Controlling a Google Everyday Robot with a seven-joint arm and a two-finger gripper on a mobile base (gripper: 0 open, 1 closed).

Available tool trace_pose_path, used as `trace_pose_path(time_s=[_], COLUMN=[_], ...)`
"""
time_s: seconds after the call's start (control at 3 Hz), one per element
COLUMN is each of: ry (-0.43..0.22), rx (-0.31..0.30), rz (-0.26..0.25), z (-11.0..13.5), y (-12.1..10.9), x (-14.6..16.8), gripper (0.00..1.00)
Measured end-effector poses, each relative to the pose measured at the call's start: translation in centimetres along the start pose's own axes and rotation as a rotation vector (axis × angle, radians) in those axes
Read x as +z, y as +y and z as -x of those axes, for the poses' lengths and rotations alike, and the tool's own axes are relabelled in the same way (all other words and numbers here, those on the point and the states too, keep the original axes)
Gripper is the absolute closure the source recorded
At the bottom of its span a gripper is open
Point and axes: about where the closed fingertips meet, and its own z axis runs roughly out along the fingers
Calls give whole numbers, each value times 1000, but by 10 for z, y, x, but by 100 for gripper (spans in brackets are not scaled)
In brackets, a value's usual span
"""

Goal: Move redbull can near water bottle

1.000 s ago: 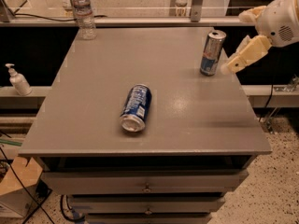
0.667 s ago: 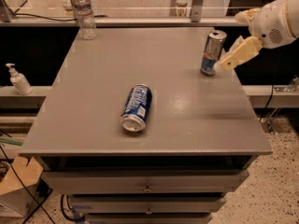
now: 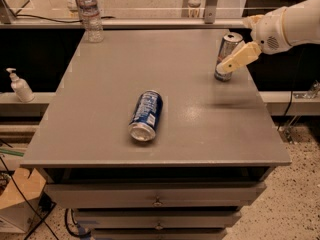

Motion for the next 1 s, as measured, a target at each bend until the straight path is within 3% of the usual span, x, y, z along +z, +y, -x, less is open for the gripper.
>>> trace_pose_path(time_s=[0.33,0.67,1.0], ry=[18,23,3], rx=[45,88,119], rz=[-9,-10,-14], z=[-18,-31,-33], y=[-12,-17,-18], x=[21,34,34], gripper=[0,16,39])
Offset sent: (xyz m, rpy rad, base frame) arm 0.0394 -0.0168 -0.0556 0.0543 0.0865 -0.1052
